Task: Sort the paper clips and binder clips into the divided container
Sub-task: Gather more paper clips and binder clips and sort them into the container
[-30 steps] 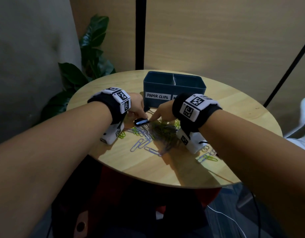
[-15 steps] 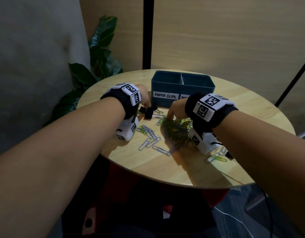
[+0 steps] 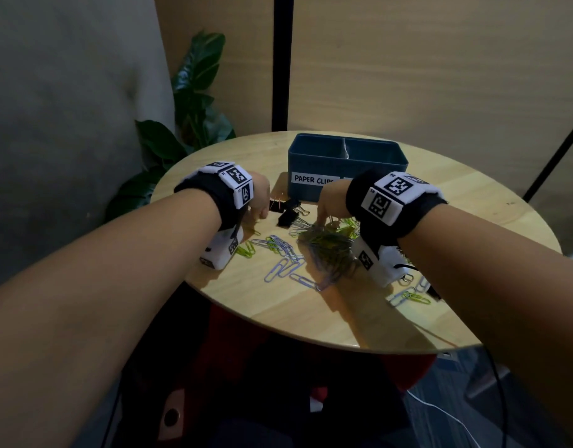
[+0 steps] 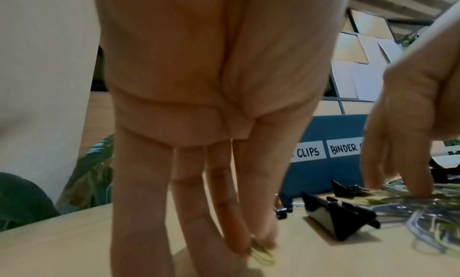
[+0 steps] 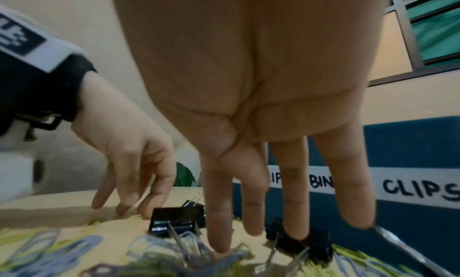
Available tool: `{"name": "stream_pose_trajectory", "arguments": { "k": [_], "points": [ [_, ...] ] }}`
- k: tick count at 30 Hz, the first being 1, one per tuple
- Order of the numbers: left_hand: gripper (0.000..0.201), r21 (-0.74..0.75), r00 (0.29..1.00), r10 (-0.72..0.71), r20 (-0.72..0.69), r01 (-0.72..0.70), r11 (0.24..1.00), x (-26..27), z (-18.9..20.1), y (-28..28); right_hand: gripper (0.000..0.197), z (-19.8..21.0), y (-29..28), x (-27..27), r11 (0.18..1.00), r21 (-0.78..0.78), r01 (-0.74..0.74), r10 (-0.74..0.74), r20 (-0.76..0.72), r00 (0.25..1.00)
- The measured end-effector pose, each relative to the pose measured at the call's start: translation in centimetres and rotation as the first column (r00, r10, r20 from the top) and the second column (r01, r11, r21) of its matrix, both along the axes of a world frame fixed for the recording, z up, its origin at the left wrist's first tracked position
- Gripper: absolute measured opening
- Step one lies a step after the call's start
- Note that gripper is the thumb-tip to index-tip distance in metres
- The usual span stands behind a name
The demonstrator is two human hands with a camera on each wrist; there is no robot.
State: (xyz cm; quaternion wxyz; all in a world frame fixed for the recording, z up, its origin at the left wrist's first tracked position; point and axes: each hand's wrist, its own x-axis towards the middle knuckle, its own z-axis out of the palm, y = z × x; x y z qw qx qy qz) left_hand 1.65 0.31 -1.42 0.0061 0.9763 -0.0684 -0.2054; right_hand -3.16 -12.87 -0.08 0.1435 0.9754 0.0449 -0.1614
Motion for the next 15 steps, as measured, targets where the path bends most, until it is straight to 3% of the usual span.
{"name": "stream_pose_trajectory", "arguments": {
  "k": [2, 5, 11, 13, 15],
  "points": [
    [0.025, -0.064, 0.993, -0.004, -0.117, -0.003, 0.998, -0.1, 0.0, 0.4, 0.05, 0.4, 0.3, 0.1, 0.998, 0.055, 0.03, -0.032, 0.041, 0.999],
    [0.027, -0.067, 0.989, -0.036, -0.141, 0.026, 0.997, -1.3, 0.7, 0.4, 0.043, 0.4, 0.2, 0.1, 0.987, 0.158, -0.034, 0.033, 0.01, 0.999],
    [0.036, 0.165, 0.99, -0.076, -0.119, 0.096, 0.982, -1.9, 0.3, 1.5, 0.051, -0.3, -0.2, -1.0, 0.974, 0.178, -0.143, 0.161, -0.092, 0.983],
    [0.033, 0.086, 0.983, -0.089, -0.159, 0.104, 0.991, -2.3, 0.0, 1.4, 0.043, -0.4, -0.4, -1.2, 0.98, 0.168, -0.107, 0.126, -0.11, 0.986],
    [0.033, -0.113, 0.957, -0.084, -0.277, 0.055, 0.992, -2.8, 0.1, 1.0, 0.035, -0.3, -0.6, -1.0, 0.973, 0.224, -0.052, 0.073, -0.088, 0.993]
  ]
}}
